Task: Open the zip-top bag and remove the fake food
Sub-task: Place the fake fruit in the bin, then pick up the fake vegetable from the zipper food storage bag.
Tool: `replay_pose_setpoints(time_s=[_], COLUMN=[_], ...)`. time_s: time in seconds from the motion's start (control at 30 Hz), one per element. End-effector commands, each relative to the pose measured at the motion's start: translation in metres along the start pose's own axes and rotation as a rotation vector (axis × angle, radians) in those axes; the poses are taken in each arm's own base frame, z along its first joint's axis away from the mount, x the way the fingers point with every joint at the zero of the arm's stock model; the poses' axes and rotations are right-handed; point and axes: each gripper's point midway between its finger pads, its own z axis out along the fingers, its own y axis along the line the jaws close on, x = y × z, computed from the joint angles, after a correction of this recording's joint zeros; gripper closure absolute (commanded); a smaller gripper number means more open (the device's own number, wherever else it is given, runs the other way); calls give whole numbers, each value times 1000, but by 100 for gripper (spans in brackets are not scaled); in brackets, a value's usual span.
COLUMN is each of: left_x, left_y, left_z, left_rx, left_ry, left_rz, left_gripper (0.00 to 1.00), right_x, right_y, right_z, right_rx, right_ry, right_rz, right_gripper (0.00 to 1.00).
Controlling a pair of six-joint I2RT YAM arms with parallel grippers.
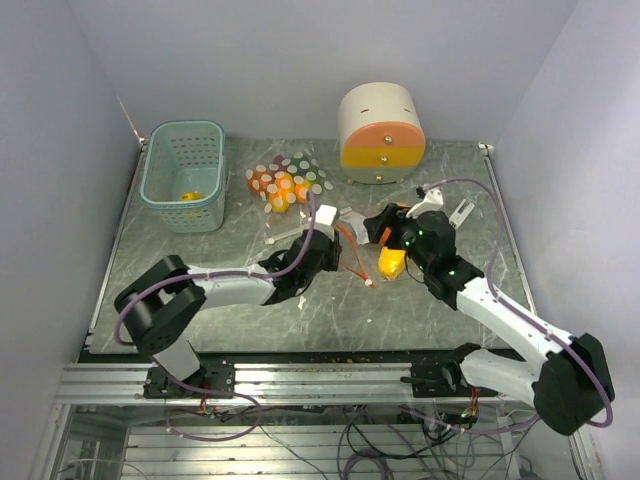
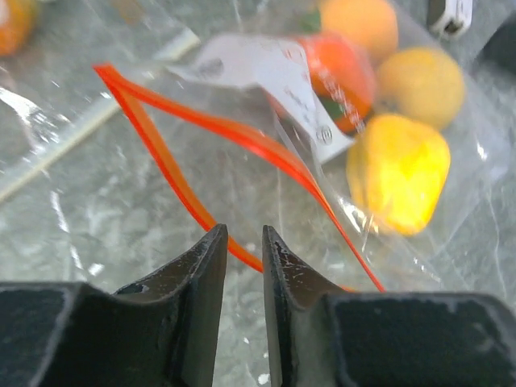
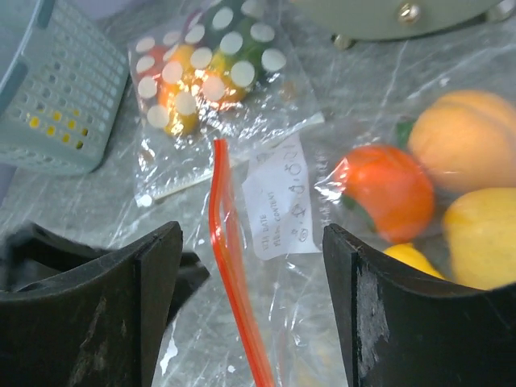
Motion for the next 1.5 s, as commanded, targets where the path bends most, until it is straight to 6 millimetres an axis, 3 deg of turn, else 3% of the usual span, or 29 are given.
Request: replay_pose_setpoints(time_s=[0.0,0.17,0.27,0.4,0.53,0.8,0.93,0.97,1.03,1.07,1.1,1.17,1.3,1.47], left_x=[27,48,44,30,26,34,37,40,46,48,49,51,55,58], left_y=[-19,-20,-27,-46,-58,-63,-68,-71,-77,-81,-83,-86,-90,-96], left_z=[7,26,36,48,54,60,58,58,60,60,60,60,58,52], left_rx=[36,16,26,80,129,276,335,351,393,413,426,450,484,527], left_ry=[2,23,12,-5,-8,-31,-59,-55,-42,-41,-41,-43,-41,-38], left_rz=[-48,-42,-45,-48,-88,-192,-199,-197,-195,-198,-208,-222,-227,-245], left_gripper=[67,76,79,76,73,66,57,46,15,7,1,1,1,2], right_x=[-25,-34,-36,-31,-29,-5,7,11,21,25,28,36,42,34], right_y=[-21,-50,-66,-96,-122,-167,-177,-178,-181,-180,-177,-172,-163,-150], right_z=[-16,-28,-27,-24,-19,3,10,11,14,14,15,14,5,-16], right_rx=[106,169,194,268,325,396,390,391,388,374,349,313,267,233], right_ry=[-75,-131,-136,-135,-141,-84,-44,-28,5,17,27,40,44,19], right_rz=[-39,22,49,82,100,158,174,173,175,180,185,201,201,165], right_gripper=[29,37,59,79,82,51,34,31,27,29,39,66,99,100])
